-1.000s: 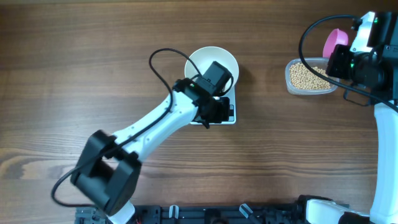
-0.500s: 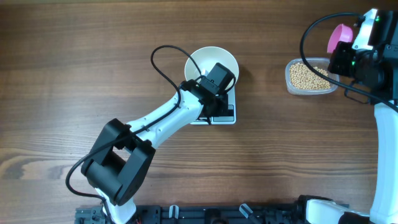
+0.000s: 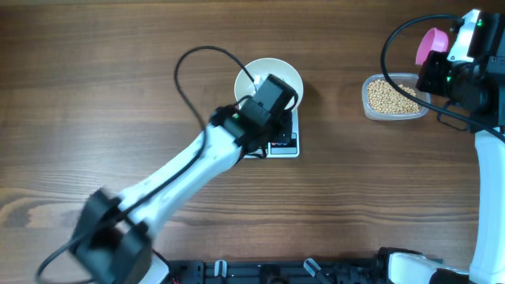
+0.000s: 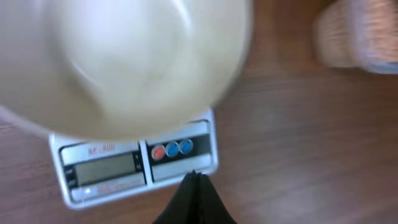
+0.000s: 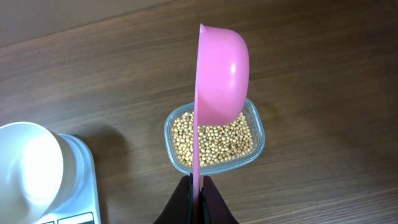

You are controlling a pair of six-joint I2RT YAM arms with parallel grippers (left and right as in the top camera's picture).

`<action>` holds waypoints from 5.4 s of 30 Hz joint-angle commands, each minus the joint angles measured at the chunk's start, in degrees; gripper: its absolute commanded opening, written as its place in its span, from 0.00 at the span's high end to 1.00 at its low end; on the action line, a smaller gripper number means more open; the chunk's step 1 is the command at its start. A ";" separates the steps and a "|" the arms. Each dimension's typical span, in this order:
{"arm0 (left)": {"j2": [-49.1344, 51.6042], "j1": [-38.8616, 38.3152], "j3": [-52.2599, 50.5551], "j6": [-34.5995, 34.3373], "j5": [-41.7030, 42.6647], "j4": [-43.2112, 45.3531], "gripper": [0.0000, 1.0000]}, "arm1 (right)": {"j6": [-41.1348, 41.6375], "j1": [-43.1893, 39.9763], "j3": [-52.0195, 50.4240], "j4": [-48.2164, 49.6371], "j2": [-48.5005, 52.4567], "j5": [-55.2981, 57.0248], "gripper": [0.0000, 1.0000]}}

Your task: Scoop item into bowl and weigh 150g on scale

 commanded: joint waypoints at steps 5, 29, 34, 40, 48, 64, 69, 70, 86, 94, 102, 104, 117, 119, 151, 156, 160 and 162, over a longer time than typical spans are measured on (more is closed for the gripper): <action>-1.38 -5.44 -2.38 1.49 -0.79 -4.13 0.96 | -1.18 -0.17 0.94 -0.55 -0.04 1.20 0.96; 7.15 -5.18 -13.29 -5.38 -13.81 16.59 0.96 | -1.01 -0.17 0.94 -1.64 -0.04 0.98 0.96; 7.50 -5.03 -13.49 -4.76 -14.27 16.35 0.96 | -0.98 -0.17 0.94 -1.36 -0.04 0.98 0.96; 9.62 -5.01 -13.49 -4.76 -14.25 16.55 0.96 | -0.98 -0.17 0.94 -0.72 -0.04 0.98 0.96; 10.16 -5.01 -13.49 -4.74 -14.27 19.54 0.96 | -1.01 -0.17 0.94 -0.48 -0.04 0.98 0.96; 10.25 -3.10 -13.49 -4.52 -14.23 19.61 0.96 | -0.98 -0.17 0.94 -0.48 -0.04 0.98 0.96; 10.27 -3.10 -13.53 -4.52 -13.09 19.65 0.96 | -1.01 -0.17 0.94 -0.39 -0.04 0.98 0.96; 10.34 -3.10 -13.53 -4.52 -12.59 19.63 0.96 | -0.98 -0.17 0.94 -0.33 -0.04 0.98 0.96; 11.17 -3.10 -13.88 -4.52 -9.60 19.39 0.96 | -1.03 -0.17 0.94 0.42 -0.04 1.01 0.96; 11.96 -3.10 -13.90 -4.52 -9.09 19.43 0.96 | -1.03 -0.17 0.94 0.39 -0.04 1.01 0.96; 11.96 -3.10 -13.90 -4.50 -9.11 19.50 0.96 | -1.03 -0.17 0.94 0.42 -0.04 0.98 0.96; 11.96 -3.10 -13.90 -4.50 -9.11 19.54 0.96 | -1.03 -0.17 0.94 0.44 -0.04 0.98 0.96; 11.96 -3.10 -13.90 -4.50 -9.11 20.61 0.96 | -1.03 -0.17 0.94 0.55 -0.04 1.01 0.96; 11.96 -3.10 -13.90 -4.50 -9.11 20.22 0.96 | -1.05 -0.17 0.94 0.52 -0.04 0.98 0.96; 13.11 -3.10 -13.90 -4.52 -9.70 19.91 0.96 | -1.01 -0.17 0.94 0.52 -0.04 0.98 0.96; 14.10 -3.10 -13.90 -4.55 -9.68 19.89 0.96 | -1.03 -0.17 0.94 0.52 -0.04 1.01 0.96; 14.64 -3.10 -13.90 -4.55 -9.07 19.89 0.96 | -1.03 -0.17 0.94 0.52 -0.04 0.98 0.96; 14.64 -3.10 -13.90 -4.55 -9.07 19.89 0.96 | -1.03 -0.17 0.94 0.52 -0.04 0.98 0.96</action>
